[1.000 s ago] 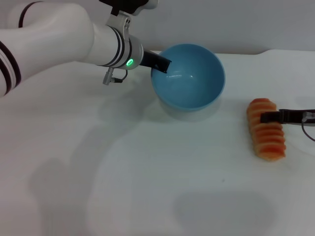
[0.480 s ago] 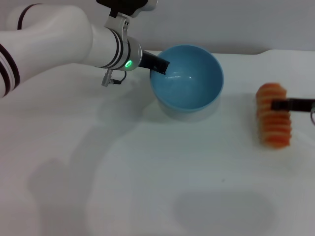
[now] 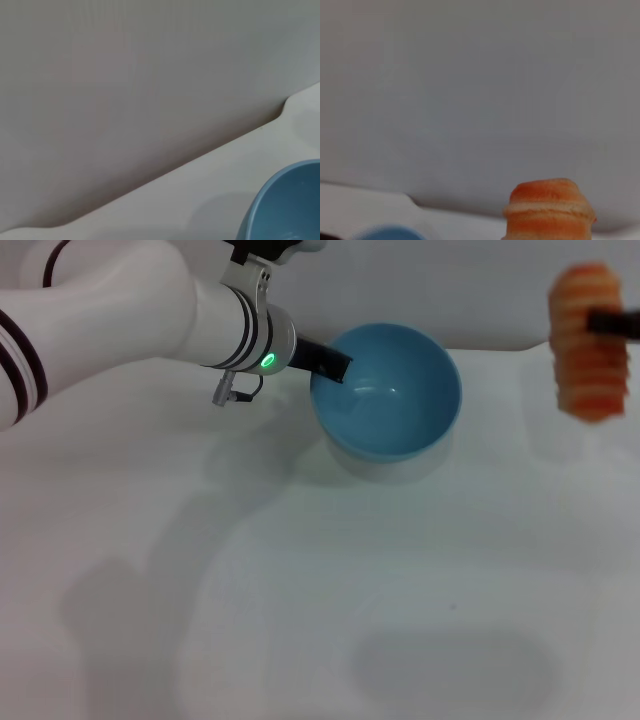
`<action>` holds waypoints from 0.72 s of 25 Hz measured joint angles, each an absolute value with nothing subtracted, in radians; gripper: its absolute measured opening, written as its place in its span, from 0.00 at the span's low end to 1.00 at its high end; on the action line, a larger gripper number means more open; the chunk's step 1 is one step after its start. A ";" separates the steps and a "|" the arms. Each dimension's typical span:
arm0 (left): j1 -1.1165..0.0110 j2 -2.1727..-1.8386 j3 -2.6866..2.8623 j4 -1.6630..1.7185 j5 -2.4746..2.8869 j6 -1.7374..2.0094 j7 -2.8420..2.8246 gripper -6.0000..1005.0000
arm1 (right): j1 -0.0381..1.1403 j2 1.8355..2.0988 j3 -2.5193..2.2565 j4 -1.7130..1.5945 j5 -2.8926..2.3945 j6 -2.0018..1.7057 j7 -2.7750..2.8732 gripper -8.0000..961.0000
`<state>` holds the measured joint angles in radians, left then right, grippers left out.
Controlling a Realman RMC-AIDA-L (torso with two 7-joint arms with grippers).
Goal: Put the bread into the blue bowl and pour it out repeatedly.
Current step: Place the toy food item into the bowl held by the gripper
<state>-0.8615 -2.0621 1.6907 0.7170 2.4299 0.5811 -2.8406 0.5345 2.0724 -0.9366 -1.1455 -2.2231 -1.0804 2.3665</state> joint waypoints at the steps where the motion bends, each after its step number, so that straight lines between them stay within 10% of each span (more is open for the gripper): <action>1: -0.862 -2.063 1.693 0.717 2.430 0.584 -2.840 0.00 | 0.540 2.071 -0.940 -1.167 -2.203 -1.096 2.365 0.34; 18: -0.861 -2.069 1.772 0.736 2.419 0.609 -2.839 0.00 | 0.695 2.075 -1.298 -0.978 -2.123 -0.910 2.333 0.24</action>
<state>-0.8615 -2.0693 1.7717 0.7359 2.4189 0.6093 -2.8394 0.6951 2.0751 -1.2978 -0.9776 -2.1233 -0.9096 2.3329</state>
